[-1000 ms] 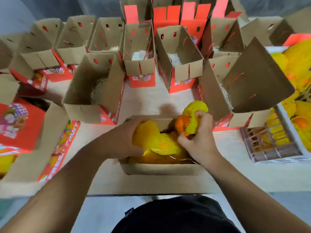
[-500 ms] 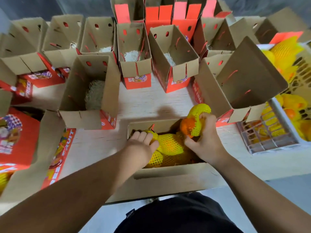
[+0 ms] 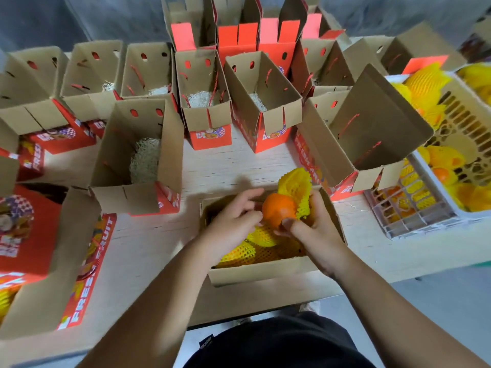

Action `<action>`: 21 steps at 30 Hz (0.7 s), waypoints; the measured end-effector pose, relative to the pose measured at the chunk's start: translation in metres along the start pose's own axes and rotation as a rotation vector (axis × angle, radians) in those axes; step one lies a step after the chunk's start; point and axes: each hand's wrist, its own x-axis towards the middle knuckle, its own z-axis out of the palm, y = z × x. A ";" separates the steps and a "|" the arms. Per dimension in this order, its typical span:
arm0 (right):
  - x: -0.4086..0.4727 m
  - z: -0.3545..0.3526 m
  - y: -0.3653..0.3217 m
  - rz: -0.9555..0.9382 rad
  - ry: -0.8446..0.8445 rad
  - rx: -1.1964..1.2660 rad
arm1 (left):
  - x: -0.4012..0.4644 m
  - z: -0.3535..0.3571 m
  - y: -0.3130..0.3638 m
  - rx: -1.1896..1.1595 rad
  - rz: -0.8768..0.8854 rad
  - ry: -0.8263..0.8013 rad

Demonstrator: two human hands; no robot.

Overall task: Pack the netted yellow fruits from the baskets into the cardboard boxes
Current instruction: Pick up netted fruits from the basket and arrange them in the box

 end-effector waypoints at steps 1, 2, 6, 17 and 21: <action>-0.003 0.004 -0.003 0.028 0.013 0.047 | -0.005 0.006 -0.005 -0.197 -0.031 -0.059; -0.005 0.006 -0.006 0.020 0.028 0.013 | -0.009 0.011 -0.010 -0.341 -0.059 -0.111; -0.009 0.013 -0.011 0.022 -0.035 0.052 | -0.014 0.031 -0.020 -0.375 -0.034 0.067; -0.006 0.021 0.003 -0.169 0.190 -0.804 | -0.025 0.023 -0.028 -0.574 0.049 -0.042; -0.009 0.017 0.010 -0.140 0.244 -0.933 | -0.021 0.028 -0.026 -0.641 -0.037 0.170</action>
